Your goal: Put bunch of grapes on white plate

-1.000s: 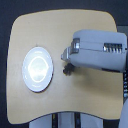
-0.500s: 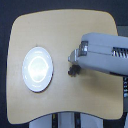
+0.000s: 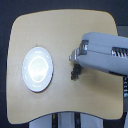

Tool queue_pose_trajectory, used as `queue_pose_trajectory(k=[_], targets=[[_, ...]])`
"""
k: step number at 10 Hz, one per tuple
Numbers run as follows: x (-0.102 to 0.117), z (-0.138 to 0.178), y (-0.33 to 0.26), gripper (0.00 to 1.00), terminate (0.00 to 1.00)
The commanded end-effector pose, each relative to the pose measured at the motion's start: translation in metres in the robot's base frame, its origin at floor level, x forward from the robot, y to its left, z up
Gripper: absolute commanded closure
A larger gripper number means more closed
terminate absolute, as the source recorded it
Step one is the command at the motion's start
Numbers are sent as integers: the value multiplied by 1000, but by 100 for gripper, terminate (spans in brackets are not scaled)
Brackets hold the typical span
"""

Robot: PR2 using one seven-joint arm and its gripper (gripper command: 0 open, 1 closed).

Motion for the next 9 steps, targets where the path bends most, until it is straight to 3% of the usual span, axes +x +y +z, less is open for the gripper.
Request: queue_pose_trajectory(k=[1, 9], targets=[[0, 2, 12, 100, 0], [-6, 16, 20, 100, 0]])
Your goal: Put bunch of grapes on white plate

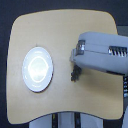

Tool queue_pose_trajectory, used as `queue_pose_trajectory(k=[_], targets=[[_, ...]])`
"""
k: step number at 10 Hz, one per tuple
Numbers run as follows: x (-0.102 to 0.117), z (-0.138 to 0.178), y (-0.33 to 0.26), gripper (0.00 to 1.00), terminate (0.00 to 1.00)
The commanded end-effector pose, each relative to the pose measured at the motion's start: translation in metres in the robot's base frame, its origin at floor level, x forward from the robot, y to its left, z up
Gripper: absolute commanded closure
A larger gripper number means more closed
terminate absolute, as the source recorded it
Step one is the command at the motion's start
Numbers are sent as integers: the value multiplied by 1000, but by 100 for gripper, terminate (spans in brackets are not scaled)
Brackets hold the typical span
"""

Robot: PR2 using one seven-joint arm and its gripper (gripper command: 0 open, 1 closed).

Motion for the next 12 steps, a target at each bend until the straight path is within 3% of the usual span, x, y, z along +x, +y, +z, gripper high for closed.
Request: queue_pose_trajectory(k=[1, 7, 10, 12], targets=[[-5, 8, 6, 100, 0], [0, 23, 9, 100, 0], [9, 56, 14, 100, 0], [1, 87, 23, 100, 0]])
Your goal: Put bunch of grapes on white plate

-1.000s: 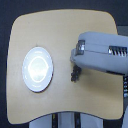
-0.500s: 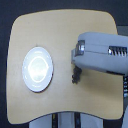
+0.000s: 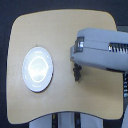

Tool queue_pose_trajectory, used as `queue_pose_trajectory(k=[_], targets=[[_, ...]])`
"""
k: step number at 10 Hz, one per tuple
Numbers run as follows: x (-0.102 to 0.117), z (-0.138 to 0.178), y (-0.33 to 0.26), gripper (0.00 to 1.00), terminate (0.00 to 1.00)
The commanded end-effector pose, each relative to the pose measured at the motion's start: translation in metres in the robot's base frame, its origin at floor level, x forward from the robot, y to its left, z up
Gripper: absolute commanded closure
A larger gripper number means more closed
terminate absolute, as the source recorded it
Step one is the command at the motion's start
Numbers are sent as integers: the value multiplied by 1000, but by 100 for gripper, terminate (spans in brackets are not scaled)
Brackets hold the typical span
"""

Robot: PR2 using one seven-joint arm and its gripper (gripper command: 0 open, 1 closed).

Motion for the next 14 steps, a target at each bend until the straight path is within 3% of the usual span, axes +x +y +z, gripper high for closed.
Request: queue_pose_trajectory(k=[1, 6, 12, 14], targets=[[-8, 75, 23, 100, 0], [-5, 118, 63, 100, 0], [-48, 109, 191, 100, 0], [-55, 91, 227, 100, 0]])
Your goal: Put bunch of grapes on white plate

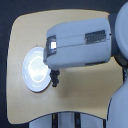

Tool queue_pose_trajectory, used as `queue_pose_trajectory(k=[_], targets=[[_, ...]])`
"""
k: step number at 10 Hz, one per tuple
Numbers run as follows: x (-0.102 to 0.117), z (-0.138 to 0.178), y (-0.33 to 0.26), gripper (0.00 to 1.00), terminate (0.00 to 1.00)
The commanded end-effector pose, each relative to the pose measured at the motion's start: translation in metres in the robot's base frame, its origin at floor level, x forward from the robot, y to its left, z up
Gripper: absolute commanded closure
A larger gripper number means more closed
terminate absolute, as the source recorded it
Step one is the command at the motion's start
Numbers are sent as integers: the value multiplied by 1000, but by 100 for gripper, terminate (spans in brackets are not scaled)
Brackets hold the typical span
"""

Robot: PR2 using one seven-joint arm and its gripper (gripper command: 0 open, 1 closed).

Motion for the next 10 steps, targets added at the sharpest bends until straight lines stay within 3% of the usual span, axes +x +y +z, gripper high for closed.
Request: queue_pose_trajectory(k=[1, 3, 8, 10], targets=[[-24, -30, 96, 100, 0], [-30, -43, 112, 100, 0], [0, -76, 145, 100, 0], [-4, -91, 150, 100, 0]])
